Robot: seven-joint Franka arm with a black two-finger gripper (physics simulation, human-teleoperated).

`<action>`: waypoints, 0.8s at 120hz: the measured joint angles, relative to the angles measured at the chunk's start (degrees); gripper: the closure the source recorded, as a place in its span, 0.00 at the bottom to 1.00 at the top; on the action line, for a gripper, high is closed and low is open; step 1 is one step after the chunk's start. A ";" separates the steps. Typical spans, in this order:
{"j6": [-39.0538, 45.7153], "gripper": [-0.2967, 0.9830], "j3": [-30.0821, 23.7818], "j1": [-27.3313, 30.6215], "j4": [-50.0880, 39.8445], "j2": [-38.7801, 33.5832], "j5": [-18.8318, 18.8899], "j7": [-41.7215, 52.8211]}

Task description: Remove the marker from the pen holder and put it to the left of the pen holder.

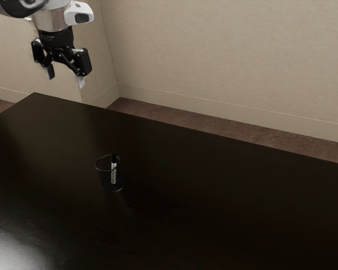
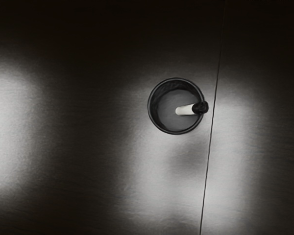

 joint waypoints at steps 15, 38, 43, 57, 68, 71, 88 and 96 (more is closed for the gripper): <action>1.14 0.23 -0.32 -0.24 -1.25 -0.30 -0.24 -0.63; 9.22 0.23 -0.35 0.06 -15.53 -3.06 -1.10 -1.33; 11.22 0.23 -0.30 0.07 -19.09 -2.95 -1.85 -1.51; 17.92 0.23 -0.66 -0.02 -26.02 -1.98 -2.96 -2.64; 23.30 0.23 -1.33 0.03 -30.36 -1.15 -3.22 -3.54; 24.58 0.23 -1.65 0.04 -31.09 -1.01 -3.27 -3.79; 31.30 0.23 -3.12 -0.33 -32.42 2.15 -3.32 -5.10; 33.75 0.23 -3.21 -0.34 -32.47 3.35 -3.30 -5.61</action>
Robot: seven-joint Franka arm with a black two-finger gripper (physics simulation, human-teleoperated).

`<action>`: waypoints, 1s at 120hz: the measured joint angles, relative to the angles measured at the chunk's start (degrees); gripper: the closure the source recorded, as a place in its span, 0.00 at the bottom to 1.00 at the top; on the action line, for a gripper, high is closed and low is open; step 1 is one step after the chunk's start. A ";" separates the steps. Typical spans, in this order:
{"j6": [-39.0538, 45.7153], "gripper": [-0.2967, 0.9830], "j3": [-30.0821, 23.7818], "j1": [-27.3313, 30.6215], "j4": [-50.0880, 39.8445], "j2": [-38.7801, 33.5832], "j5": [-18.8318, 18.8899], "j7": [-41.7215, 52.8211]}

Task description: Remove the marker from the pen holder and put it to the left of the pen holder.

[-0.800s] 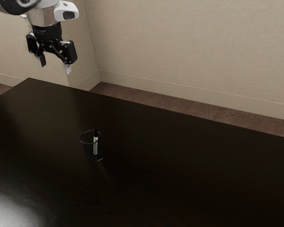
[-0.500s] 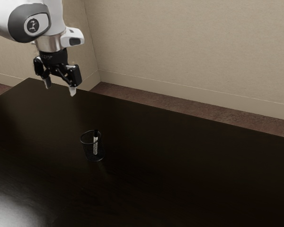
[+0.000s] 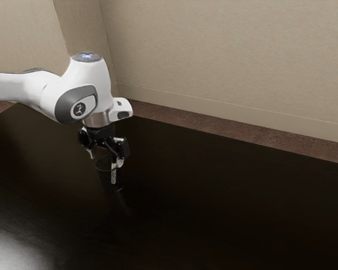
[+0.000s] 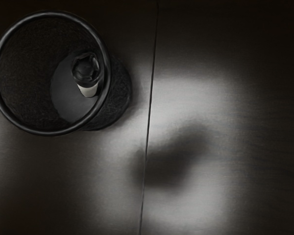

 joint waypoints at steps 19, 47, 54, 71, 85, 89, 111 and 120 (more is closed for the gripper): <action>3.44 0.23 0.00 0.46 0.37 2.72 0.06 -0.96; 5.47 0.23 0.05 2.63 3.37 7.72 3.28 -1.54; 5.72 0.23 0.05 3.16 4.61 9.23 4.16 -1.47; 7.51 0.23 0.13 3.53 6.91 12.69 5.44 -0.75; 8.92 0.23 0.14 4.33 7.96 14.31 5.70 0.14; 9.41 0.23 0.14 4.37 7.80 14.43 5.70 0.37; 11.73 0.23 0.30 4.44 6.67 15.23 5.21 1.39; 12.44 0.23 0.31 4.71 6.61 15.74 5.09 1.72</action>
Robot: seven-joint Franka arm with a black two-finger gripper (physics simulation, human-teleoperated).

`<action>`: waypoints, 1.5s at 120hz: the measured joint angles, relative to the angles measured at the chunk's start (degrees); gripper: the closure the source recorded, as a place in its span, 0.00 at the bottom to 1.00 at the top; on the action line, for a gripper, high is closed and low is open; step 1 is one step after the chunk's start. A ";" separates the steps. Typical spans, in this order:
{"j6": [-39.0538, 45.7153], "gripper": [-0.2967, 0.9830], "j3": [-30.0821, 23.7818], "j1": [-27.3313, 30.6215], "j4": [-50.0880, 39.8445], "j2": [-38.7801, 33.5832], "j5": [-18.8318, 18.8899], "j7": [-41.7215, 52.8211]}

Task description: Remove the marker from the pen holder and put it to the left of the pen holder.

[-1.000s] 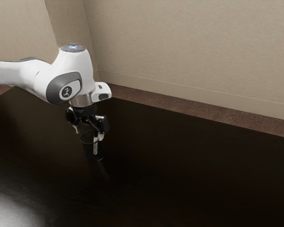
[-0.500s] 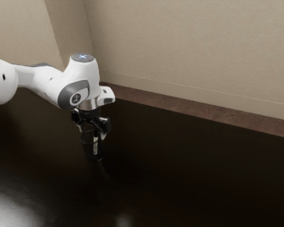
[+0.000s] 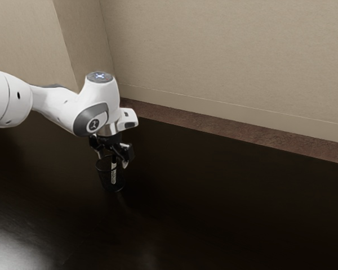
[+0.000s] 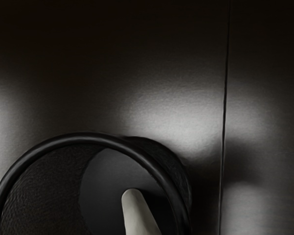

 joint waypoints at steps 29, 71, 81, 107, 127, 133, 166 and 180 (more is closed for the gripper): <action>0.79 0.54 0.00 0.39 0.24 -0.13 0.47 0.85; 0.58 0.80 0.14 0.48 0.08 -2.39 1.25 1.14; -0.58 0.81 1.00 0.37 0.10 -4.77 1.72 0.81; -12.11 0.83 3.32 0.95 6.41 -12.17 4.71 0.12; -23.99 0.83 5.49 7.46 16.17 0.56 3.33 2.86; -27.38 0.84 5.39 11.11 20.23 5.82 1.80 4.33; -39.76 0.75 1.07 16.91 40.38 25.34 -3.11 12.96; -40.28 0.55 0.98 16.58 39.23 21.09 -3.89 16.08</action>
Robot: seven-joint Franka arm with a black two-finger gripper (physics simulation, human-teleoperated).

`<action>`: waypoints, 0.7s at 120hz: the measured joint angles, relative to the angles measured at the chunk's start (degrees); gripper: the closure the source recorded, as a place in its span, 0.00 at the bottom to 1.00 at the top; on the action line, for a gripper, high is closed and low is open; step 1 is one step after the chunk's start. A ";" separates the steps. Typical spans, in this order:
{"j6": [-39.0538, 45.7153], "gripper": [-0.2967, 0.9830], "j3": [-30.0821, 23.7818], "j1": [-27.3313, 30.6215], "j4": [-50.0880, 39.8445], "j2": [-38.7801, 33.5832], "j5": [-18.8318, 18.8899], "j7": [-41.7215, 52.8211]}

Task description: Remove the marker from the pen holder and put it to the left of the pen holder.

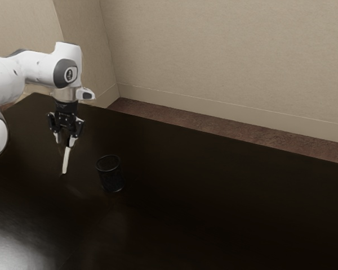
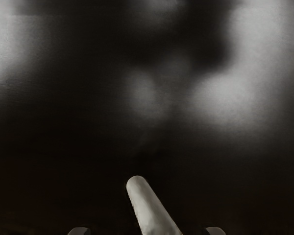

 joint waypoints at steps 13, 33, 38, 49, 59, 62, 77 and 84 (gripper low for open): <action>3.35 0.42 0.29 -3.37 -4.64 -18.85 -0.27 2.36; 7.15 0.32 0.49 -11.08 -11.03 -39.73 -0.22 3.11; 5.58 0.30 0.68 -14.64 -10.33 -41.88 0.90 2.11; 2.45 0.28 0.94 -18.00 -10.33 -43.21 3.71 -0.70; 0.69 0.26 1.02 -18.26 -11.47 -43.31 4.85 -3.03; 0.27 0.26 1.02 -18.26 -11.78 -43.28 5.05 -3.67; -0.98 0.25 0.52 -18.47 -13.15 -42.87 5.22 -6.50; -1.34 0.24 0.12 -18.47 -13.74 -42.84 5.19 -7.64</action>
